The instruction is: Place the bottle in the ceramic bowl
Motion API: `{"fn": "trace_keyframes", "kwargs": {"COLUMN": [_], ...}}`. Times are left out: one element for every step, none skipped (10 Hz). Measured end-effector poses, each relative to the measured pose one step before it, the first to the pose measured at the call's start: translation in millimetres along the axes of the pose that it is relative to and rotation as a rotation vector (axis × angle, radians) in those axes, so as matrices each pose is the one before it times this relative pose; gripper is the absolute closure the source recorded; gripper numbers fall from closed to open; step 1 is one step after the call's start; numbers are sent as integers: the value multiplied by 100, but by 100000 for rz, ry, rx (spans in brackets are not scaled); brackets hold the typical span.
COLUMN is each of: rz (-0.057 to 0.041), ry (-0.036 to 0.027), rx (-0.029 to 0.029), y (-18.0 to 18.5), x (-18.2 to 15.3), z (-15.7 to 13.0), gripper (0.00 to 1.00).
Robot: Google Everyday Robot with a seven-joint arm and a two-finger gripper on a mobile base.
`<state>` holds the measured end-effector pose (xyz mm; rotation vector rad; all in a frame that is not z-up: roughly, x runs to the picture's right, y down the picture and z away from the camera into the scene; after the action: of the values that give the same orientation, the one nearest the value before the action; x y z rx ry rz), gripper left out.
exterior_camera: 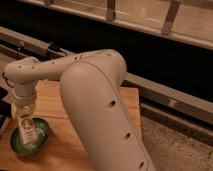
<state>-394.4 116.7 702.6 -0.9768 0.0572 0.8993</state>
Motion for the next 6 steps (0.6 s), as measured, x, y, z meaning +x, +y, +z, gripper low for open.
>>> {"fn": "trace_keyframes", "kwargs": {"rz": [132,166,-33,-110,-48,-53], "ry": [-1,-81,10,43,32,20], "rx": [22,21,-12,-16,-1,-3], "y": [-88,-109,26,75,34,31], "x": [19,2,-3,-3,0,-1], "z": [-11,-49,6,27,20,13], "gripper": [83,73,63,51,43,32]}}
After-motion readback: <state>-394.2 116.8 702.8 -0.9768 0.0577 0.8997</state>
